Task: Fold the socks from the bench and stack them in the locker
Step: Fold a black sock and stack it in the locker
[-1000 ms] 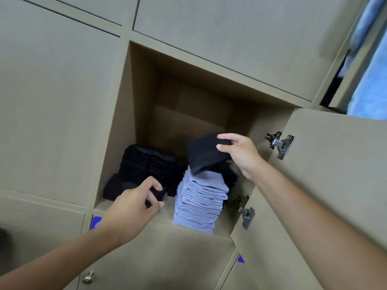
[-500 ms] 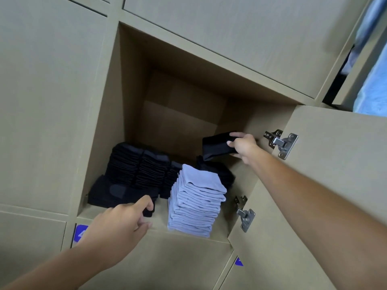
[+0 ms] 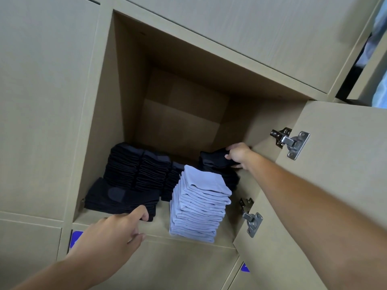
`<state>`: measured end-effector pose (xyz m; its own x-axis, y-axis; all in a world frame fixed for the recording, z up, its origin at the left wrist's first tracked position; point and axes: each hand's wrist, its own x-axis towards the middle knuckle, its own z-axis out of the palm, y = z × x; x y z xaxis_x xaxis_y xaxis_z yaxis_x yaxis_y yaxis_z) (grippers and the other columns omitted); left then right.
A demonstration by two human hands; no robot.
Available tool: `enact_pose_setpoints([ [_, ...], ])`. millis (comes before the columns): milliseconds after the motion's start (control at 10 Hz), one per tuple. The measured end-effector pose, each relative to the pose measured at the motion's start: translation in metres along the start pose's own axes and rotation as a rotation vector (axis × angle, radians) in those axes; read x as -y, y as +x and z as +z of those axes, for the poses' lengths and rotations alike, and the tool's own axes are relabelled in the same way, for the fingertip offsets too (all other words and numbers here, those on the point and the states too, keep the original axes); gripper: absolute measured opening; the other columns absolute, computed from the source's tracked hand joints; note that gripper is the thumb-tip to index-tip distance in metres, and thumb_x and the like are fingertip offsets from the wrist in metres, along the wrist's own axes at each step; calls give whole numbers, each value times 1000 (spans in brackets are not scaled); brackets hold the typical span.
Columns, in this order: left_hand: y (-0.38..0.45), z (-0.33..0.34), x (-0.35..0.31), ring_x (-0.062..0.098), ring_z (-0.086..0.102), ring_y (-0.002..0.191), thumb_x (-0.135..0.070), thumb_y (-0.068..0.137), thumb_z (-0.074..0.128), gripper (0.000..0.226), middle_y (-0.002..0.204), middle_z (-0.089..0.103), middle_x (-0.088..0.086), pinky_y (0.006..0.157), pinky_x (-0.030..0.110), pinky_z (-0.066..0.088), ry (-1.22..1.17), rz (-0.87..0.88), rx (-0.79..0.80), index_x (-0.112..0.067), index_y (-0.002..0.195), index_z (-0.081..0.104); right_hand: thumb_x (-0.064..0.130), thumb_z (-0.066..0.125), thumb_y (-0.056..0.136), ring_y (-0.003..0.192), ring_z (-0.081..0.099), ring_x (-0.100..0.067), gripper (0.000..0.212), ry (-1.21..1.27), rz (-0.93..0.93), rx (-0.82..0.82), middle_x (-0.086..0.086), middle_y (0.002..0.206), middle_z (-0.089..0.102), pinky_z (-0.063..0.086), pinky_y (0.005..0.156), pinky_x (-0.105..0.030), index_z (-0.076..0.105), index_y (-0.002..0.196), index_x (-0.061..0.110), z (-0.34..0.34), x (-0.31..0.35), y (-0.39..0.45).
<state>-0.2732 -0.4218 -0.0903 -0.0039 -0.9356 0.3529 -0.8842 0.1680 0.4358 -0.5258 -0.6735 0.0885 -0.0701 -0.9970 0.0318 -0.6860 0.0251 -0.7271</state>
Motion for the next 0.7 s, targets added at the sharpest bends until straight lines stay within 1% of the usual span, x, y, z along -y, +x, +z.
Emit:
enact_pose_setpoints([
  [100,0,0,1,3,60,77,-50,101,48,23,95,63,-20,64,17,43,0,3,3,-47,116,32,-1,56,96,118,64,-35,41,-132,-49,-27,-20,136,60,56,89,-39,56,137,0,2,-5,2],
  [200,-1,-1,2,4,61,79,-51,100,48,24,95,63,-20,69,18,47,6,0,11,-47,117,32,-1,58,95,97,63,-28,41,-261,-76,-4,-20,133,62,50,77,-34,56,136,0,3,-8,3],
  [300,-3,-2,3,4,61,79,-51,100,49,23,94,64,-20,69,19,46,-5,-2,7,-46,117,34,3,59,95,96,64,-29,29,-493,-73,1,-18,118,65,47,71,-31,63,123,-1,5,-9,16],
  [400,-5,-2,3,4,60,79,-52,100,48,24,95,64,-20,67,17,43,13,-4,19,-46,119,34,11,54,98,100,65,-34,21,-772,-116,-93,-17,115,64,50,72,-30,64,114,2,9,1,11],
  [500,-6,-4,4,3,60,78,-54,100,48,24,96,64,-21,65,15,40,15,-10,36,-46,119,35,38,49,105,122,58,-37,46,-729,-217,-80,-18,137,59,49,99,-38,56,135,5,15,13,6],
  [600,-7,-6,6,2,61,84,-53,100,48,24,97,65,-21,68,17,43,16,-19,52,-45,120,37,62,34,103,147,35,-33,70,-622,-278,104,-9,161,37,30,118,-41,35,157,16,29,14,2],
  [700,-8,-6,10,2,61,88,-55,99,48,24,96,65,-23,73,21,46,15,-23,51,-46,118,35,78,15,95,157,9,-27,82,-588,-198,290,2,170,10,7,125,-49,12,162,32,50,-1,3],
])
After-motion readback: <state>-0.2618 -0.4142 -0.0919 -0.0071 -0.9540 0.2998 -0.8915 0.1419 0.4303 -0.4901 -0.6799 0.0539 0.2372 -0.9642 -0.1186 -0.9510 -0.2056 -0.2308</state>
